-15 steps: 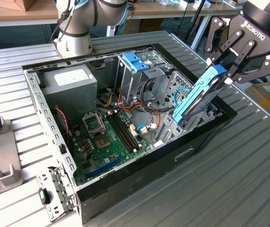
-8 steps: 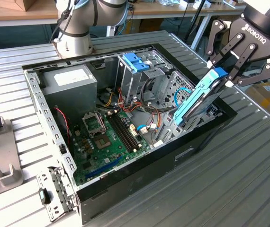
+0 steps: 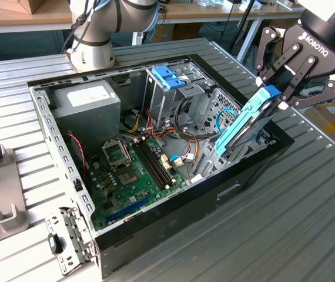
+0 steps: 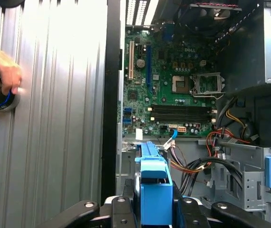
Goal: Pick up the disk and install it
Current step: 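Insert the disk into the insertion slot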
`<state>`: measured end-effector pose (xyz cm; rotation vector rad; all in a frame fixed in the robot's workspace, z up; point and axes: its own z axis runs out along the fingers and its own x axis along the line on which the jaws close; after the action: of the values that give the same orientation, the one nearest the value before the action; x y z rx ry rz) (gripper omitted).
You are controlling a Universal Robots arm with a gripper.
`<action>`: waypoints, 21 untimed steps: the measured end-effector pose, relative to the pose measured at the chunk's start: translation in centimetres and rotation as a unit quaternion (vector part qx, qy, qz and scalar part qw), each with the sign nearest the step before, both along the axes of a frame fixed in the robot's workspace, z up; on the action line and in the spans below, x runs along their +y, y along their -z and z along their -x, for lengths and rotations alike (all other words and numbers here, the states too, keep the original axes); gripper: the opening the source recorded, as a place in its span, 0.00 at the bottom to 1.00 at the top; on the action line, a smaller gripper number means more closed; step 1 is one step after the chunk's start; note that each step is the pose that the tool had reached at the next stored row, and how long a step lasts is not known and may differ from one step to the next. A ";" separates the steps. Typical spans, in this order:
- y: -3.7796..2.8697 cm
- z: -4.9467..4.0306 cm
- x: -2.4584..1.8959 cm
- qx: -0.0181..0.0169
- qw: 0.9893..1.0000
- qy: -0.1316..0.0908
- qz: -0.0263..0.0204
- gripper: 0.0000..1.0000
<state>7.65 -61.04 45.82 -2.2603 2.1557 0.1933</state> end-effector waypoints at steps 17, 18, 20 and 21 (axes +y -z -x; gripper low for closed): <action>0.00 -0.38 2.98 0.001 0.999 -0.047 0.000 0.37; 0.00 -0.38 3.16 0.001 0.999 -0.049 0.000 0.37; 0.02 -0.38 3.51 0.001 0.999 -0.052 0.000 0.37; 0.01 -0.38 3.69 0.001 0.999 -0.054 0.000 0.37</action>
<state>8.02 -57.35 45.81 -2.3780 2.0363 0.1958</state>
